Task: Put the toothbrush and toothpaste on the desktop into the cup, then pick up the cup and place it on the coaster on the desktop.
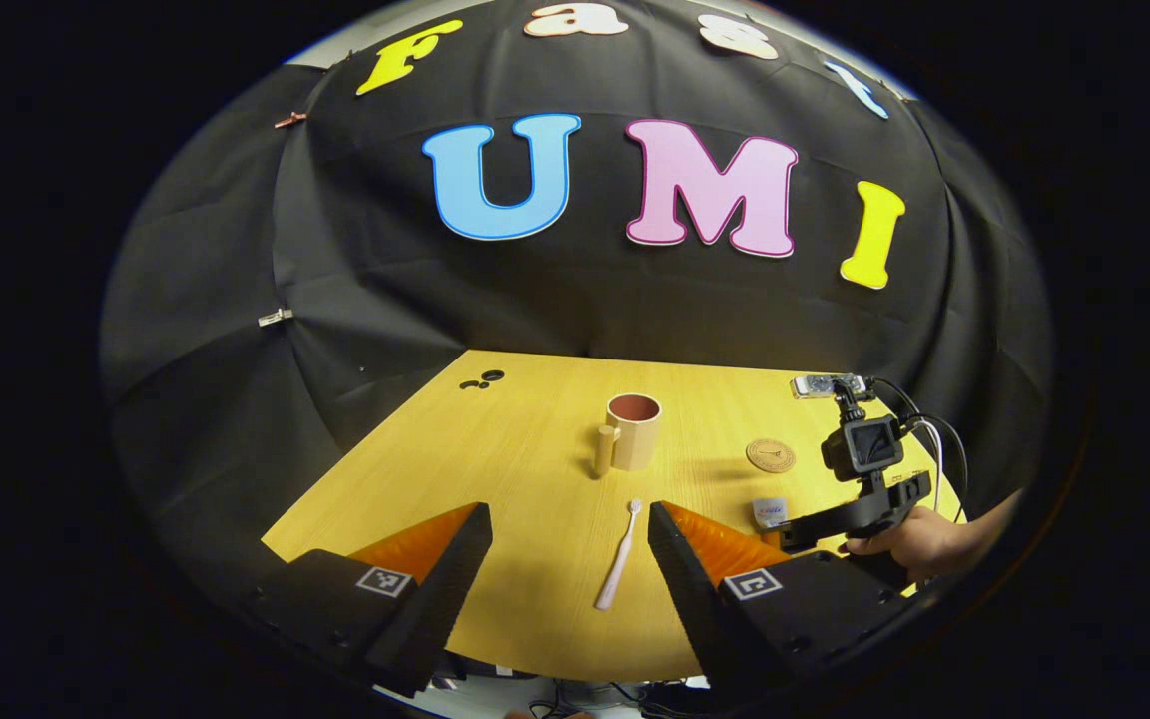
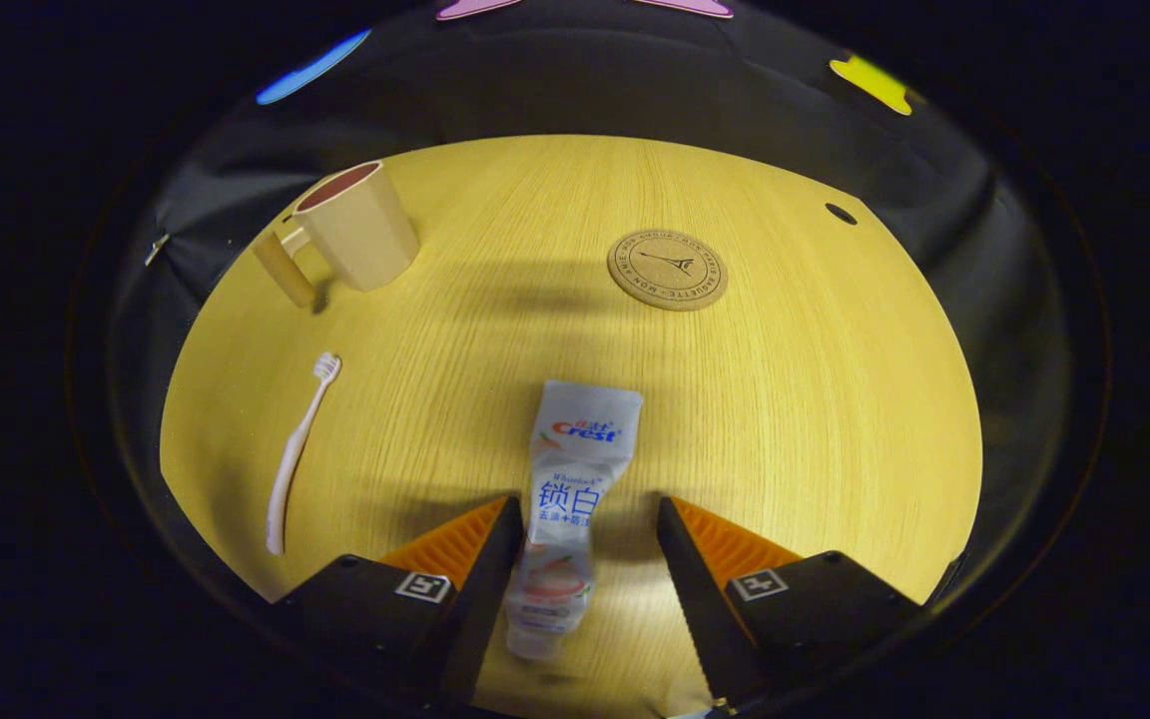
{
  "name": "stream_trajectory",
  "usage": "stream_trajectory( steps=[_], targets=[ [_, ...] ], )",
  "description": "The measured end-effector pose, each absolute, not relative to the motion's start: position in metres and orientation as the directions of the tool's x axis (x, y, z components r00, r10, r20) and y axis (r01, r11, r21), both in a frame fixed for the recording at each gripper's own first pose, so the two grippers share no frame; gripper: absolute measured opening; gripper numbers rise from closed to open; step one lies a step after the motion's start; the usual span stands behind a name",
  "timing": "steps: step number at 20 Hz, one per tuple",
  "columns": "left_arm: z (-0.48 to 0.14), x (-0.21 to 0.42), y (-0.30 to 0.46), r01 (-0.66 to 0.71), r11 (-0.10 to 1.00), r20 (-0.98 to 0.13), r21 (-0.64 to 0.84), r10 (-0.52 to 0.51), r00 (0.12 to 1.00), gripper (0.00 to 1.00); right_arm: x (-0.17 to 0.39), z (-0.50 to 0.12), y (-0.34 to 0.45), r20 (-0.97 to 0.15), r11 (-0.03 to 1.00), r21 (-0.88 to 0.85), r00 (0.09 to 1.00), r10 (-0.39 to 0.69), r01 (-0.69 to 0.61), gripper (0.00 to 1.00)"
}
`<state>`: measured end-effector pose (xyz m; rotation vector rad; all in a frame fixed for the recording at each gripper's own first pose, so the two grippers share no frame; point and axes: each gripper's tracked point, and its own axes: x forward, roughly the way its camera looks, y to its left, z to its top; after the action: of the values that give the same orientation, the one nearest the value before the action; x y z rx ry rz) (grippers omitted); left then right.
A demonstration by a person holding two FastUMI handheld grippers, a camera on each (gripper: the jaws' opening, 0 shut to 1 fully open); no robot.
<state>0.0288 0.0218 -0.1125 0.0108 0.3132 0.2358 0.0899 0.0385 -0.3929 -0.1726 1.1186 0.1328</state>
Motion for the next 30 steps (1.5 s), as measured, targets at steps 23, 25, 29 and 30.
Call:
stream_trajectory(
  steps=[23, 25, 29, 30],
  targets=[
    [-0.192, 0.086, 0.005, -0.120, 0.991, -0.456, 0.050, 0.130, 0.880, 0.98, 0.085, -0.346, -0.016, -0.886, 0.929, -0.023, 0.438, 0.151, -0.368, 0.22],
    [-0.212, 0.096, 0.007, -0.099, 0.992, -0.500, 0.074, 0.122, 0.857, 0.98, 0.084, -0.334, -0.028, -0.879, 0.936, -0.012, 0.450, 0.159, -0.353, 0.23],
    [-0.249, 0.121, 0.005, -0.065, 0.996, -0.592, 0.058, 0.087, 0.801, 0.94, 0.078, -0.319, -0.051, -0.864, 0.945, 0.008, 0.473, 0.171, -0.327, 0.23],
    [-0.258, 0.126, 0.005, -0.062, 0.997, -0.617, 0.054, 0.082, 0.783, 0.94, 0.075, -0.317, -0.058, -0.863, 0.944, 0.004, 0.476, 0.170, -0.329, 0.22]
  ],
)
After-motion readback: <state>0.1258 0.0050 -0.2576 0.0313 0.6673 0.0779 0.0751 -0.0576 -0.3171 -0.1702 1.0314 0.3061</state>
